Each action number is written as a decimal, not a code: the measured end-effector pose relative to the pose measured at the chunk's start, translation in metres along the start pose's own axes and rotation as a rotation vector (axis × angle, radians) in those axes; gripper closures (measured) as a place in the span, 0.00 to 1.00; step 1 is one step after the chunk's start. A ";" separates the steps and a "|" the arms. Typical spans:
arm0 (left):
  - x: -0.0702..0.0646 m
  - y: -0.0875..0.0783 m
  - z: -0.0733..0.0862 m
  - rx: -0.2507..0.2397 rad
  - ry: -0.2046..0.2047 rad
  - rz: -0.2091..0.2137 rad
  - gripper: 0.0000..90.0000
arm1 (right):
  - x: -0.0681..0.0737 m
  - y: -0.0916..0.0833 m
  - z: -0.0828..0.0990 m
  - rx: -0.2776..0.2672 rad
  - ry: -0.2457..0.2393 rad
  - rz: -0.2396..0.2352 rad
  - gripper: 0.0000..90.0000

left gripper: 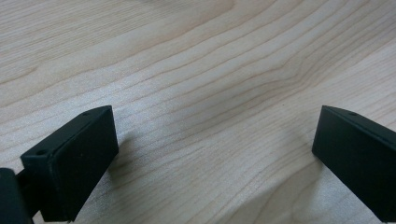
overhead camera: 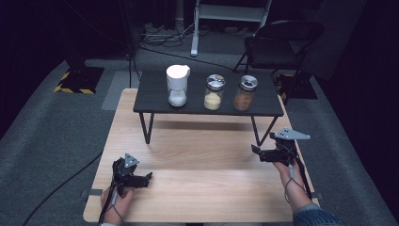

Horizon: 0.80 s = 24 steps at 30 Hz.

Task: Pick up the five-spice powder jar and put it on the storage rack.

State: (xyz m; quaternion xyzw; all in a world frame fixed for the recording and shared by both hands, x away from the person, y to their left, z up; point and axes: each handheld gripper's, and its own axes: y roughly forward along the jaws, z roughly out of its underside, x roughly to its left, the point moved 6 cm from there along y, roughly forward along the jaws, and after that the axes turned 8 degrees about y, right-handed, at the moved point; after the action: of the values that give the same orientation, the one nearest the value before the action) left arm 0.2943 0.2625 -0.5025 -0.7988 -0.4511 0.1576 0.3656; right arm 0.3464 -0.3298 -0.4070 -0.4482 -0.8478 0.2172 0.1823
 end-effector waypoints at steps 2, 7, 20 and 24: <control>0.000 0.000 0.000 0.000 0.000 0.000 0.00 | -0.003 0.003 0.007 0.011 0.001 -0.005 0.03; 0.000 0.000 0.000 -0.001 0.004 0.000 0.00 | -0.007 0.011 0.027 0.030 0.007 0.005 0.03; 0.000 0.000 0.000 0.000 0.003 -0.001 0.00 | -0.013 0.028 0.061 0.124 0.017 0.020 0.03; 0.000 0.000 0.000 0.000 0.002 0.001 0.00 | -0.013 0.032 0.068 0.151 0.024 0.023 0.03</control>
State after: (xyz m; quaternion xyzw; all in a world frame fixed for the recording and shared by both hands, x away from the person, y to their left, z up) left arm 0.2939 0.2626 -0.5024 -0.7991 -0.4503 0.1570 0.3660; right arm 0.3408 -0.3384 -0.4826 -0.4454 -0.8216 0.2771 0.2230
